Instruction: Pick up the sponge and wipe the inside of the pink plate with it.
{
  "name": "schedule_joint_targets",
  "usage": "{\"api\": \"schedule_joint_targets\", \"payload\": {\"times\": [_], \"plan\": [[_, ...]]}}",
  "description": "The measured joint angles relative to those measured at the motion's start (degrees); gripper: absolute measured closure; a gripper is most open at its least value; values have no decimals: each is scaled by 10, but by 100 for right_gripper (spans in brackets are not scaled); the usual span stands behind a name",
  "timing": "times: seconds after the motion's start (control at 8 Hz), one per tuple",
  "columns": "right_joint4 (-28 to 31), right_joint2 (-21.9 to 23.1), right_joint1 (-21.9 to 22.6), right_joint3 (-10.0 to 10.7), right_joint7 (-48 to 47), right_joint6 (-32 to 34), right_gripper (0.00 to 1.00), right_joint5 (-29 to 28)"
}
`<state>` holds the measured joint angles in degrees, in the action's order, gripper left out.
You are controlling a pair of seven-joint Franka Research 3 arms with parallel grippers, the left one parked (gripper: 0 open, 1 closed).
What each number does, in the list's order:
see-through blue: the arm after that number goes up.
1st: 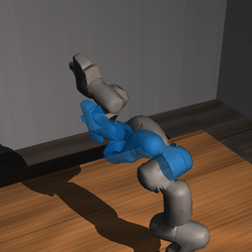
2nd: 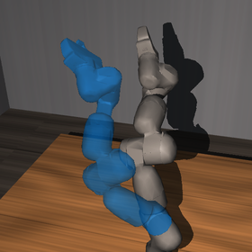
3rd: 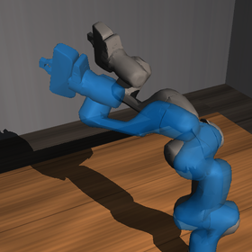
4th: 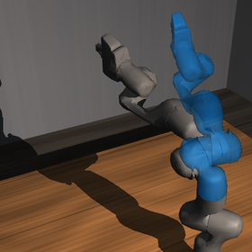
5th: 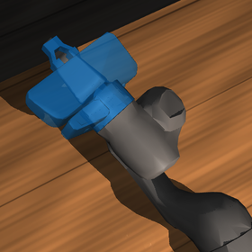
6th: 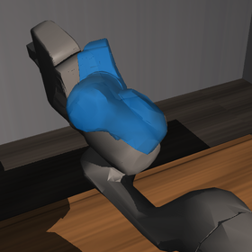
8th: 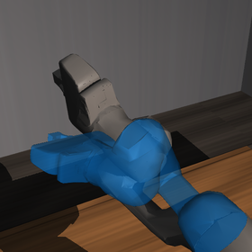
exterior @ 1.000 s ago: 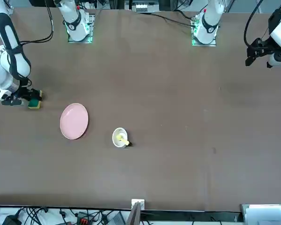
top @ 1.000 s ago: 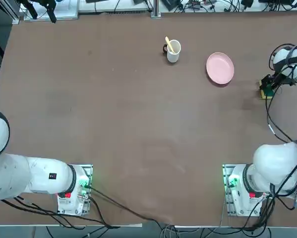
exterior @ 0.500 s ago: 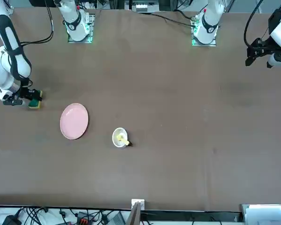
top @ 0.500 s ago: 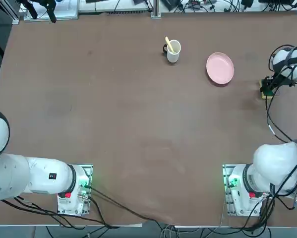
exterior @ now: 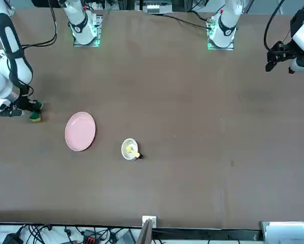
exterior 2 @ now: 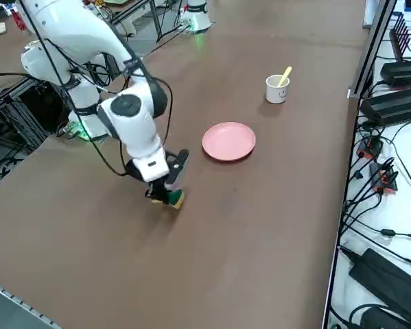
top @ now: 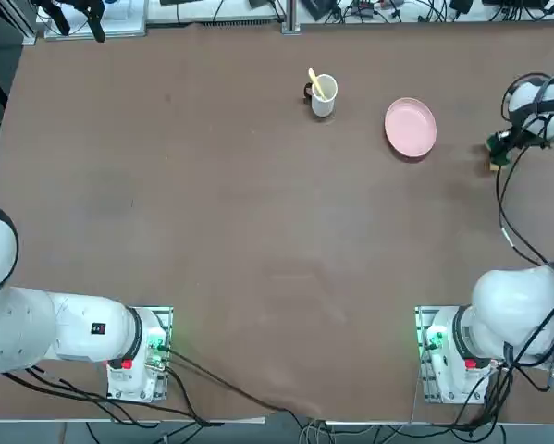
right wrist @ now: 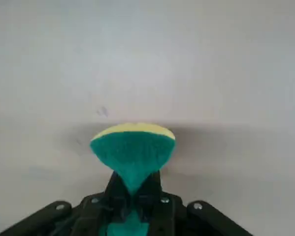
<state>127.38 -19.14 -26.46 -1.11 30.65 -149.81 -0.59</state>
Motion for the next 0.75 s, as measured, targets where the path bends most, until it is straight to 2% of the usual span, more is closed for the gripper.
{"api": "schedule_joint_targets", "payload": {"times": [0.25, 0.75], "plan": [[-18, 12, 39, -3, -12, 19, 89, -1], [-96, 19, 156, -6, -187, 135, 91, -2]]}}
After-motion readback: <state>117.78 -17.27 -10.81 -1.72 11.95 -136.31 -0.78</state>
